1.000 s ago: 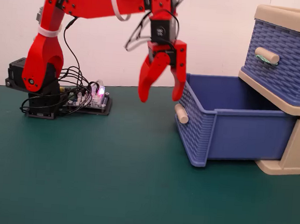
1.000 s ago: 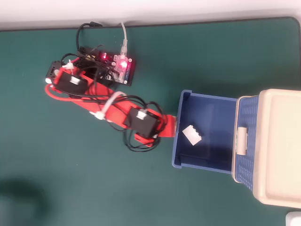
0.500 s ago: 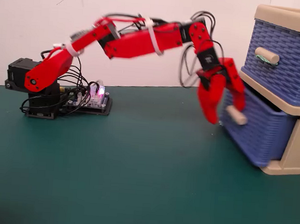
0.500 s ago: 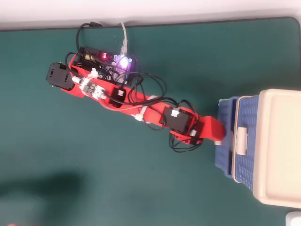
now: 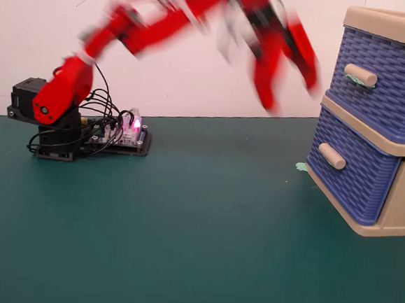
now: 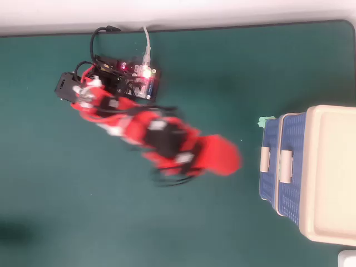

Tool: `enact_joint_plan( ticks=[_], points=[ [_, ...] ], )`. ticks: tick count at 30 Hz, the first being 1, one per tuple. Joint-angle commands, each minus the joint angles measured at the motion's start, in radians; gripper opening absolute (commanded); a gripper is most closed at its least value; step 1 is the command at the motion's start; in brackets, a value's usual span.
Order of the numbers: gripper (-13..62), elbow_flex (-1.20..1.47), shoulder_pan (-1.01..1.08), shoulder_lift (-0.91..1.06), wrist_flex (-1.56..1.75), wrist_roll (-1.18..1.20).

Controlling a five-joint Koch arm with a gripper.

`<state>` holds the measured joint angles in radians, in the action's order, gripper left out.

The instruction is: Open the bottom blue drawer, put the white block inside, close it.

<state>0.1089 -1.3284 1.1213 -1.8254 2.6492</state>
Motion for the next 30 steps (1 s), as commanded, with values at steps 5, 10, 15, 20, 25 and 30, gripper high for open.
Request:
enact_joint_plan(
  ticks=[5,10,15,20,25,30],
  points=[
    [34.0,0.21,0.397,0.328,-0.167,-0.037],
    [33.9,0.825,0.629,0.569,-0.15,-0.471],
    [33.8,1.402,1.005,0.851,0.032,-0.973],
    [33.9,1.871,1.131,1.022,0.221,-1.17],
    [34.1,2.273,1.134,1.239,0.299,-1.177],
    [34.3,2.376,1.137,1.232,0.166,-1.175]
  ],
)
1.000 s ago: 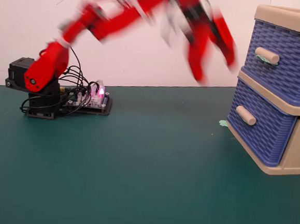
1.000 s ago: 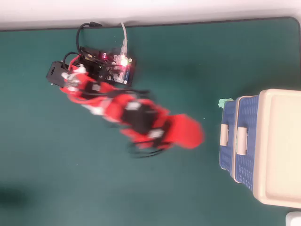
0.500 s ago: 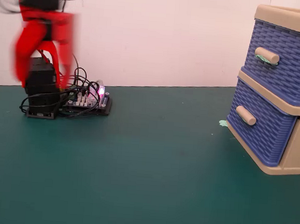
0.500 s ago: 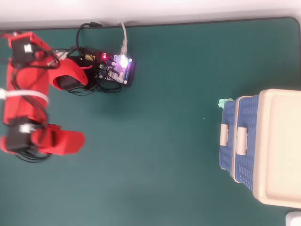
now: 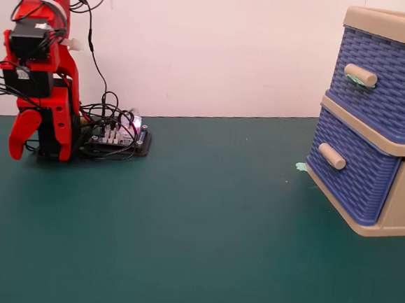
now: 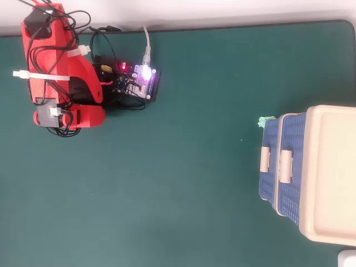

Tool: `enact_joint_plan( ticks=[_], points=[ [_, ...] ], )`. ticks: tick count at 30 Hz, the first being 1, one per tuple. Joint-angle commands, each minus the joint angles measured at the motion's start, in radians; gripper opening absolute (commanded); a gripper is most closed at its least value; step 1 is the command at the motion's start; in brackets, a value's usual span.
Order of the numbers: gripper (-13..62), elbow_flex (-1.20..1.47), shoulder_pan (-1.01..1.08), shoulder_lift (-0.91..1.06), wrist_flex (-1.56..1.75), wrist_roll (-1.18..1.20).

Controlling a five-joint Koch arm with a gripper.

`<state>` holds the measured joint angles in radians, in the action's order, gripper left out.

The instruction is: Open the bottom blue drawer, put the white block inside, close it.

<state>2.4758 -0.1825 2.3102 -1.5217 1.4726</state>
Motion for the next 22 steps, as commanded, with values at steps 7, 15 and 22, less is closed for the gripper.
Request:
enact_joint_plan(
  ticks=[7,15,22],
  points=[
    [34.3,0.011,-0.011,0.041,-0.137,0.002],
    [34.3,0.009,-0.011,0.041,-0.137,0.002],
    [34.3,0.011,-0.011,0.041,-0.137,0.002]
  ],
)
